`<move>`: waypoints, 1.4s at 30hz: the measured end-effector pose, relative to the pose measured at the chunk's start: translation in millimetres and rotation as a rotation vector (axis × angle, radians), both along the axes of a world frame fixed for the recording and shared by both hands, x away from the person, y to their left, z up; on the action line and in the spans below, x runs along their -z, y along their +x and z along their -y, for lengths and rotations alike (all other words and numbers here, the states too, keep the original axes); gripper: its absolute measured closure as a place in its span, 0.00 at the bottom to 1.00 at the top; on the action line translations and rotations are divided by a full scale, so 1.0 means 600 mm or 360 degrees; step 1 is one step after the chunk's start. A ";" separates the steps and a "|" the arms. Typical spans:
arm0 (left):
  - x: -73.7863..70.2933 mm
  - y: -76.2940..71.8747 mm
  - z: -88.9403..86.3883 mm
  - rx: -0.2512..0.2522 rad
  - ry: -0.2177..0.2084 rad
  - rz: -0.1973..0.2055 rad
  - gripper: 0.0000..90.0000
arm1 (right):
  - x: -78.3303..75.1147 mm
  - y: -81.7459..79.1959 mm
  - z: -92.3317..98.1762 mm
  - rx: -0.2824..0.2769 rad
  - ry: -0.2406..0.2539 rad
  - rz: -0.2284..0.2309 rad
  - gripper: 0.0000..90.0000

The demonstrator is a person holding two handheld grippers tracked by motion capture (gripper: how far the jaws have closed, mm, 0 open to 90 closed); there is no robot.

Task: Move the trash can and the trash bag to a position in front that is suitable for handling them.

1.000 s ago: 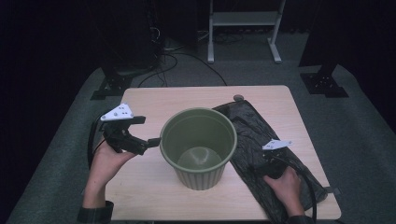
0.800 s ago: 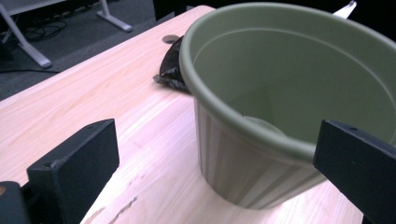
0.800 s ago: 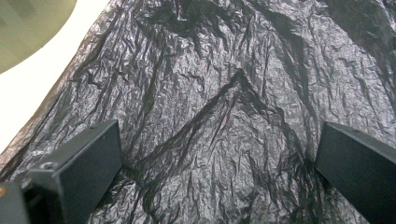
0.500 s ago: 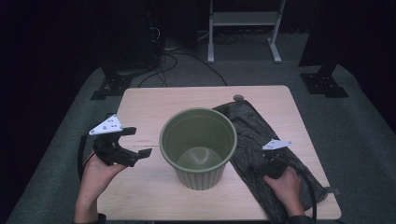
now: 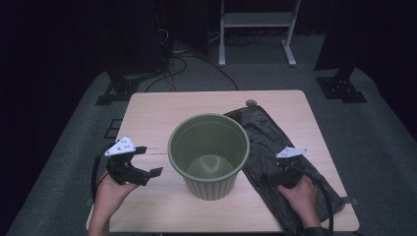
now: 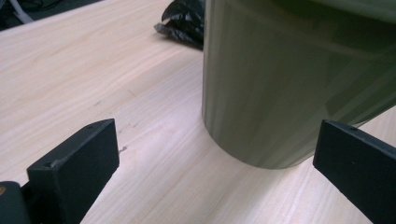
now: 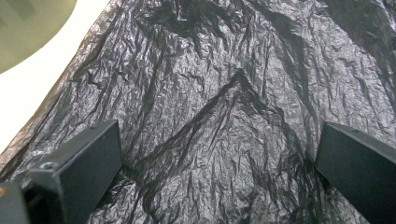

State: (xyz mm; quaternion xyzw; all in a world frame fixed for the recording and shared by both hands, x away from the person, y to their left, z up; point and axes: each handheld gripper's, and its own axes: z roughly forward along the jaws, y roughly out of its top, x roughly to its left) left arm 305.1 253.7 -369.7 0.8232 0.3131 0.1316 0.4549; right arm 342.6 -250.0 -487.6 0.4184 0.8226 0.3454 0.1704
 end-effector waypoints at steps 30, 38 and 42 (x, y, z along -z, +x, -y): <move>0.156 0.014 0.020 -0.0085 0.0160 -0.0067 0.00 | 0.000 0.000 0.000 0.0000 0.0001 0.0000 0.00; 0.181 0.018 0.024 -0.0111 0.0214 -0.0115 0.00 | 0.000 0.000 0.000 0.0000 0.0001 0.0000 0.00; 0.187 0.018 0.026 -0.0117 0.0232 -0.0115 0.00 | 0.000 0.000 0.000 0.0000 0.0001 0.0000 0.00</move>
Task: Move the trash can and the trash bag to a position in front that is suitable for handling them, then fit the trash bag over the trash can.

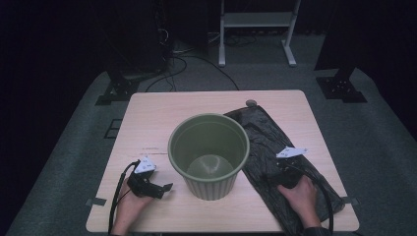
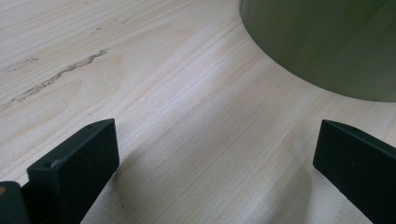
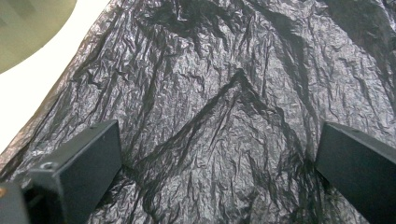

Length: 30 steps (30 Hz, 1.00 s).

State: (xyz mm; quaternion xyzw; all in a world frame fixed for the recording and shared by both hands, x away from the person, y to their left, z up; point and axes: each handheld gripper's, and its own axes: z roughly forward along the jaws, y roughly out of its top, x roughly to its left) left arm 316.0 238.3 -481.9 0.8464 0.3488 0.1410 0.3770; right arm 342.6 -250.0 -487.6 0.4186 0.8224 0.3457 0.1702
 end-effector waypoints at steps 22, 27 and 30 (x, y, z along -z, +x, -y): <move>0.002 -0.002 0.008 -0.0019 0.0077 0.0004 0.00 | -0.005 -0.003 -0.002 0.0004 -0.0006 0.0023 0.00; 0.002 -0.002 0.008 -0.0018 0.0078 0.0003 0.00 | -0.022 -0.009 0.001 0.0000 0.0021 0.0052 0.00; 0.002 -0.002 0.008 -0.0018 0.0077 0.0003 0.00 | -0.036 -0.011 0.010 0.0002 0.0036 0.0060 0.00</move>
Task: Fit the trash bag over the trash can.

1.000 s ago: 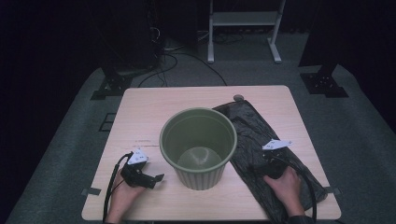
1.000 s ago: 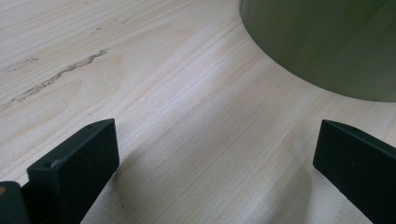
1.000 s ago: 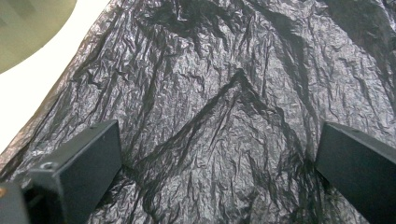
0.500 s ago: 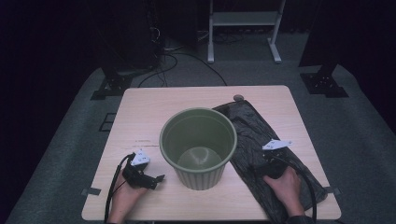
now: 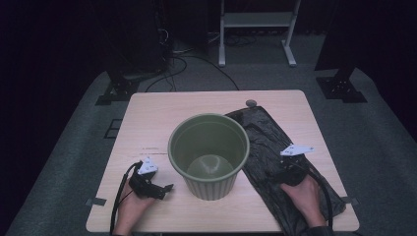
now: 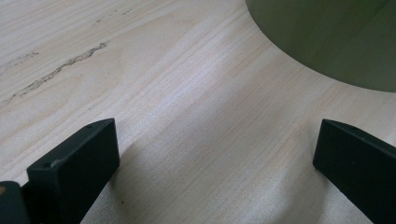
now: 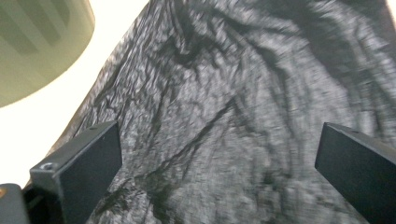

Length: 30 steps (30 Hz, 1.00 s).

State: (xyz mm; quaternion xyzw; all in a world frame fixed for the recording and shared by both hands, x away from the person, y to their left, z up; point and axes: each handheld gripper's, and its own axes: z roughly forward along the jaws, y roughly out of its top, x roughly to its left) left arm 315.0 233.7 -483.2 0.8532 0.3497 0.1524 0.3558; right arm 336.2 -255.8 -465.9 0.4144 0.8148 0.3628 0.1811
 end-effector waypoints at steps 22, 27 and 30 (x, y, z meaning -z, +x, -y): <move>0.000 0.000 0.000 -0.0001 -0.0001 0.0000 0.00 | 0.005 0.094 0.097 0.0187 0.0072 -0.0123 0.00; 0.000 0.000 0.000 0.0000 -0.0001 0.0000 0.00 | 0.019 0.101 0.101 0.0185 0.0095 -0.0205 0.00; 0.000 0.000 0.000 0.0000 -0.0001 0.0000 0.00 | 0.020 0.100 0.098 0.0155 0.0128 -0.0240 0.00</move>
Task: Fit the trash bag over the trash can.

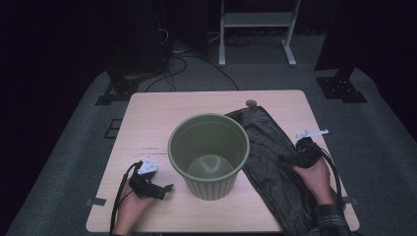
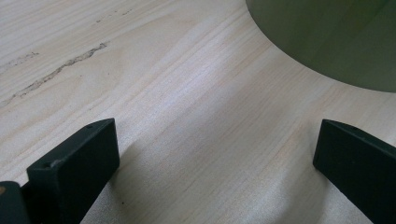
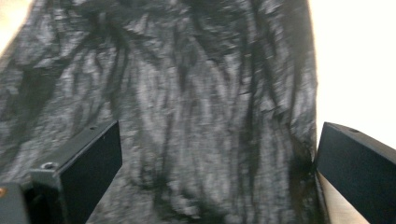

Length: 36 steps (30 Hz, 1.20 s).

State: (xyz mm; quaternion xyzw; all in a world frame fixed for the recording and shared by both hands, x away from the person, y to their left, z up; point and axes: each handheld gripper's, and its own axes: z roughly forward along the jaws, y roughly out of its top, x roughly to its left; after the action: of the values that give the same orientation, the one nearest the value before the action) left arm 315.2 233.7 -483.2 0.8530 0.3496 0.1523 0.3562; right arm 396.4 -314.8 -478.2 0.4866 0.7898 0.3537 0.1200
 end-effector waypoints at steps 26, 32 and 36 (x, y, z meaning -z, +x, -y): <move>0.000 0.000 0.000 0.0000 0.0000 0.0001 0.00 | -0.006 -0.026 -0.093 -0.0302 0.0080 -0.0030 0.00; 0.000 0.000 0.000 0.0000 0.0000 0.0000 0.00 | -0.015 -0.033 -0.111 -0.0343 0.0107 -0.0007 0.00; 0.000 0.000 0.000 0.0000 0.0000 0.0000 0.00 | -0.018 -0.039 -0.130 -0.0381 0.0110 -0.0002 0.00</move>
State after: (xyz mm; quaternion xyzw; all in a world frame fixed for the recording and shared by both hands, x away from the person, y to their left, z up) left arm 315.2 233.6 -483.2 0.8531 0.3495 0.1525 0.3561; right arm 373.1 -237.0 -467.7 0.3930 0.8296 0.3922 0.0597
